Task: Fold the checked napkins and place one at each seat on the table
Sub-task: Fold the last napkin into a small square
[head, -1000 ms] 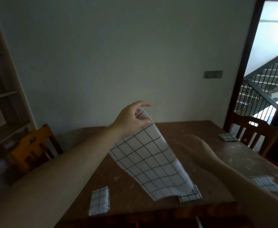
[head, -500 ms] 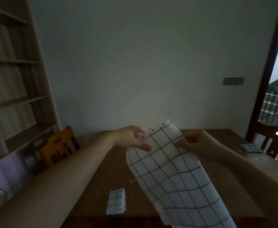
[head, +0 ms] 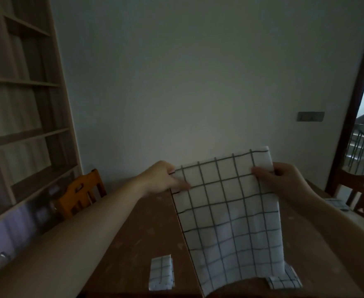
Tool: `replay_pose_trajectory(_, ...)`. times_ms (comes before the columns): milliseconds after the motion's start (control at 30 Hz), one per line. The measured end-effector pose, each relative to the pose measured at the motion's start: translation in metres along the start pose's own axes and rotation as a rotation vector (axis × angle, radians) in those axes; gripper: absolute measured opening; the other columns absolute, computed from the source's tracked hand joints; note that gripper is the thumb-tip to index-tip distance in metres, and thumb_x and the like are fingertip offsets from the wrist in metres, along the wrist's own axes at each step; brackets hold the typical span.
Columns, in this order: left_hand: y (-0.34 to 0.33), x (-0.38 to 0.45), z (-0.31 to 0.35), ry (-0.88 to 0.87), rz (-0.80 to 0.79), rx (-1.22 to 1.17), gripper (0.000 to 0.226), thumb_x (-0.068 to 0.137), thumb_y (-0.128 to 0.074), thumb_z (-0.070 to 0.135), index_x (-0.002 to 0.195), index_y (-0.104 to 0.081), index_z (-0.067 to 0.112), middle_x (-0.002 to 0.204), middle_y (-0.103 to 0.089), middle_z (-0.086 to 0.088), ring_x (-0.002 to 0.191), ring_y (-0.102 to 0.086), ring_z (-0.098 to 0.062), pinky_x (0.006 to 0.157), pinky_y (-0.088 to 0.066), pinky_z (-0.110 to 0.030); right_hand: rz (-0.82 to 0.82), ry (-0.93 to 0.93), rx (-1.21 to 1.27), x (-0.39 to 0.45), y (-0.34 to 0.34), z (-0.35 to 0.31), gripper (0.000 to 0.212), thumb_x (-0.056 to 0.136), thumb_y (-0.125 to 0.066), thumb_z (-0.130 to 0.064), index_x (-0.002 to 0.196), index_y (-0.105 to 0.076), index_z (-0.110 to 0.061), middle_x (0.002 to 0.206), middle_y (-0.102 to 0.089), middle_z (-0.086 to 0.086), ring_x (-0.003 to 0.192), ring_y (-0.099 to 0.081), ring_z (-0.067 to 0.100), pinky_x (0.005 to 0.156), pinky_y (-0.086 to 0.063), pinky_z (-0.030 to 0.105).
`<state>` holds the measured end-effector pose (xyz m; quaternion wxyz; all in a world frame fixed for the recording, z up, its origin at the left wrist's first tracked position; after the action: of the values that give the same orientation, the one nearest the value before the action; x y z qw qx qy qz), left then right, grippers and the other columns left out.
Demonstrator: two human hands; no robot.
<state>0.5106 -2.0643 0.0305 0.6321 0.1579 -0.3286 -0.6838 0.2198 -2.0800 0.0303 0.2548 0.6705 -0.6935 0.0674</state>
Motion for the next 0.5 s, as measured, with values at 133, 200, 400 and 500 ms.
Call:
replay_pose_trajectory(133,0.013,-0.002,-0.002,0.008,0.191,-0.578,0.009,0.079,-0.076,0.011,0.087,-0.075,0.009,0.089,-0.076,-0.005,0.089,-0.071,-0.02,0.082,-0.054,-0.029,0.052,-0.048,0.129,0.0,-0.01,-0.009,0.014,0.081,-0.075,-0.022,0.086,-0.074,-0.009,0.078,-0.076,0.007,0.07,-0.073,0.021,0.062,-0.059,0.031)
replay_pose_trajectory(200,0.015,-0.001,-0.002,0.01,0.231,-0.695,0.005,0.081,-0.073,0.01,0.086,-0.075,0.011,0.091,-0.076,-0.007,0.089,-0.072,-0.019,0.078,-0.054,-0.026,0.077,-0.046,0.14,0.001,-0.017,-0.013,0.017,0.08,-0.075,-0.023,0.088,-0.073,-0.008,0.079,-0.076,0.008,0.07,-0.073,0.021,0.063,-0.058,0.032)
replay_pose_trajectory(400,0.037,0.005,-0.005,-0.062,0.302,-0.646,0.003,0.084,-0.073,0.013,0.083,-0.075,0.013,0.085,-0.077,-0.002,0.085,-0.072,-0.013,0.078,-0.054,-0.022,0.1,-0.078,0.169,0.005,-0.034,-0.018,0.02,0.085,-0.071,-0.024,0.084,-0.072,-0.004,0.074,-0.075,0.009,0.062,-0.072,0.017,0.051,-0.055,0.023)
replay_pose_trajectory(500,0.046,0.006,-0.009,-0.092,0.313,-0.585,0.005,0.086,-0.071,0.012,0.082,-0.074,0.014,0.079,-0.075,0.005,0.076,-0.07,-0.002,0.068,-0.049,-0.009,0.1,-0.071,0.139,0.006,-0.039,-0.017,0.019,0.082,-0.073,-0.022,0.085,-0.073,-0.003,0.073,-0.075,0.007,0.065,-0.073,0.018,0.053,-0.056,0.024)
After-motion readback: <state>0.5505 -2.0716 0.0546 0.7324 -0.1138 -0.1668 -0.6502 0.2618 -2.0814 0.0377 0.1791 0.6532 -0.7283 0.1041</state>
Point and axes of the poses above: each hand's wrist, its own x-axis towards the middle knuckle, its own y-axis out of the back of the hand, z = x × y, the point moved 5 cm from there along x, towards the middle knuckle
